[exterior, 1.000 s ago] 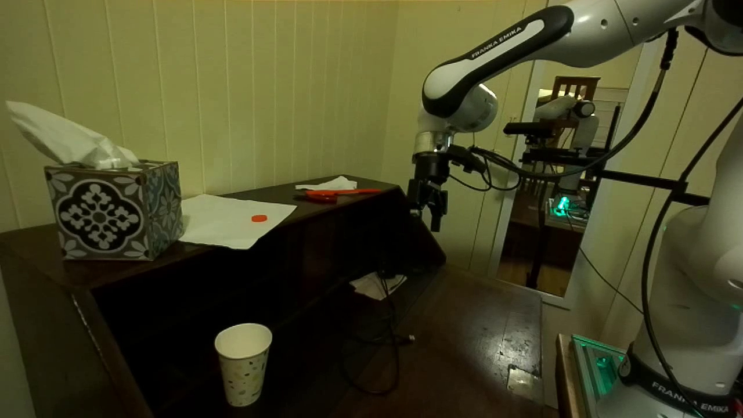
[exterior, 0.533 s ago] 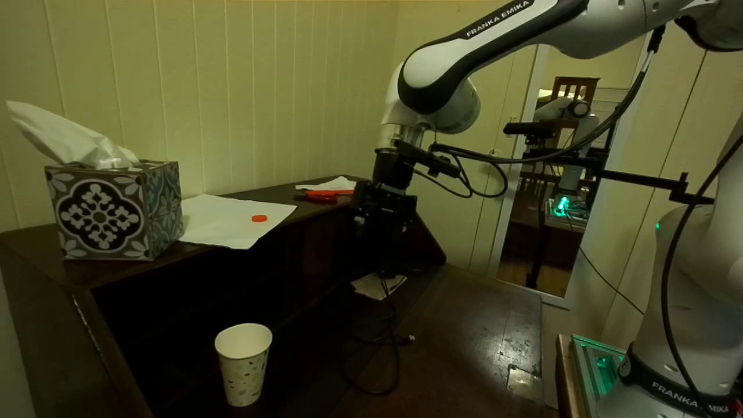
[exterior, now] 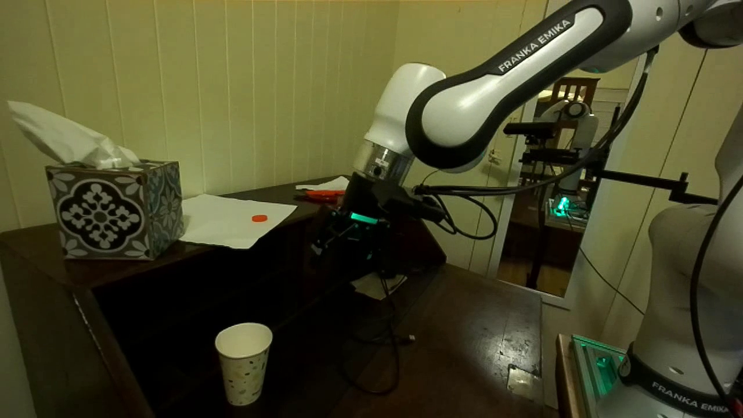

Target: Put the orange disc in the cup

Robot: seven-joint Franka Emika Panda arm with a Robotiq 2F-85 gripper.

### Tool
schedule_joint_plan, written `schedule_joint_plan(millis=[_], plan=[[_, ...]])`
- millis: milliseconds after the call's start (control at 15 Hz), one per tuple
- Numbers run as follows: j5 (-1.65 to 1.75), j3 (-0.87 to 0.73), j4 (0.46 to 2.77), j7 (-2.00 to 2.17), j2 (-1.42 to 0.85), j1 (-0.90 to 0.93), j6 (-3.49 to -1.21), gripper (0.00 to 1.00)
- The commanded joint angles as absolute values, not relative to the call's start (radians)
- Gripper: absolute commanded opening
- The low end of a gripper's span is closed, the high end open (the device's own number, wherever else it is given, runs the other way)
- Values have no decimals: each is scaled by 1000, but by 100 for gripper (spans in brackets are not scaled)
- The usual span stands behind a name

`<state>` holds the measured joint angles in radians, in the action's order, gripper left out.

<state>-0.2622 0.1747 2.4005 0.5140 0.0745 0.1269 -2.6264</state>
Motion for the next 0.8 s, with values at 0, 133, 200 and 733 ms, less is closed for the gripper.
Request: schedule_joint_plan(millis=[0, 133, 200, 733], plan=[[-261, 173, 2406, 503, 75, 136, -2625, 100], [-261, 172, 2406, 491, 75, 136, -2625, 100], [-261, 170, 2406, 487, 75, 135, -2625, 100], [-185, 180, 2347, 511, 61, 132, -2662, 100]])
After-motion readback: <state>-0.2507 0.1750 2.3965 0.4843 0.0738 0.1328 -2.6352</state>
